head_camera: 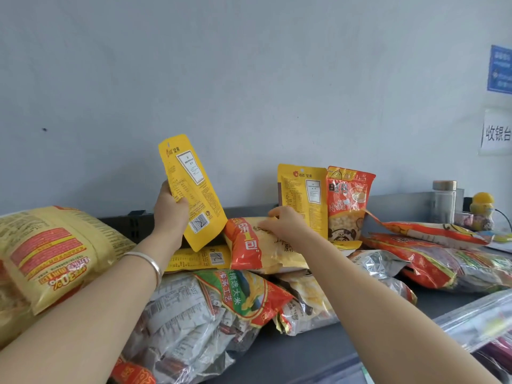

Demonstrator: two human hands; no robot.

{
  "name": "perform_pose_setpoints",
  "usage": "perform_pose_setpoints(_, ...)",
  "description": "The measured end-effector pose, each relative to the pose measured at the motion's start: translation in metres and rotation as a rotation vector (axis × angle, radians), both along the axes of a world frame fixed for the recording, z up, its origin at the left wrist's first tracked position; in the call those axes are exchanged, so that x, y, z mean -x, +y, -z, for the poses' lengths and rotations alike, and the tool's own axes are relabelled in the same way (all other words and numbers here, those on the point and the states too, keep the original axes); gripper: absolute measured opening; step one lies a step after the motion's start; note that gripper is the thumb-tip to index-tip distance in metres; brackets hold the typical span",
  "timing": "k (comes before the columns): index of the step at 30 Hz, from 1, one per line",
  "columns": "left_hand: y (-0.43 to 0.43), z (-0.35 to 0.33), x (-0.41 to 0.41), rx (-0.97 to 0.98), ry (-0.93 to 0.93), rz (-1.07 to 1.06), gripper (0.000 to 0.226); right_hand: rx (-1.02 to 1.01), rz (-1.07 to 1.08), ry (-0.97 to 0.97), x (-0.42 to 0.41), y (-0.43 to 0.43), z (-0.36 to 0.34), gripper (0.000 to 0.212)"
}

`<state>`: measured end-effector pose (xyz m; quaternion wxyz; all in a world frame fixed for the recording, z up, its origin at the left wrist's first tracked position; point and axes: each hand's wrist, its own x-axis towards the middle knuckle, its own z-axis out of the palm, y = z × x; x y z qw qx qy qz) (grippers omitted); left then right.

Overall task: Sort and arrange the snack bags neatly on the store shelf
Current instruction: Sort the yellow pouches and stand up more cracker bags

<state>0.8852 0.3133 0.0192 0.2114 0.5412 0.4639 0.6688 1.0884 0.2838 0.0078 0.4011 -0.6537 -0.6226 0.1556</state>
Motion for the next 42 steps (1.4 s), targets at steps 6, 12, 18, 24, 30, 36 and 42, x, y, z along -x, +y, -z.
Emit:
perform_pose_setpoints(6,-0.005,-0.005,0.005,-0.107,-0.008,-0.158,0.029,-0.268,0.129,-0.037,0.012,-0.011,-0.011,0.033)
perform_pose_setpoints(12,-0.009,-0.013,0.001,-0.143,-0.147,-0.179,0.028,-0.510,0.211,-0.029,0.009,-0.017,-0.027,0.039)
perform_pose_setpoints(18,-0.006,-0.008,-0.037,-0.018,-0.065,-0.030,0.025,-0.688,0.355,0.085,-0.030,-0.039,-0.045,0.031)
perform_pose_setpoints(24,0.004,-0.006,-0.091,0.076,0.056,0.150,0.032,-0.643,0.442,0.038,-0.068,-0.041,-0.034,0.033)
perform_pose_setpoints(30,0.025,0.023,-0.117,0.314,0.251,0.081,0.081,-0.600,0.422,-0.065,-0.088,-0.029,-0.015,0.035)
perform_pose_setpoints(36,0.027,0.023,-0.113,0.179,0.359,-0.197,0.101,-0.595,0.415,-0.089,-0.096,-0.018,-0.006,0.033)
perform_pose_setpoints(42,0.023,0.010,-0.101,0.084,0.643,-0.250,0.069,-0.243,0.422,-0.200,-0.100,-0.007,-0.005,0.041)
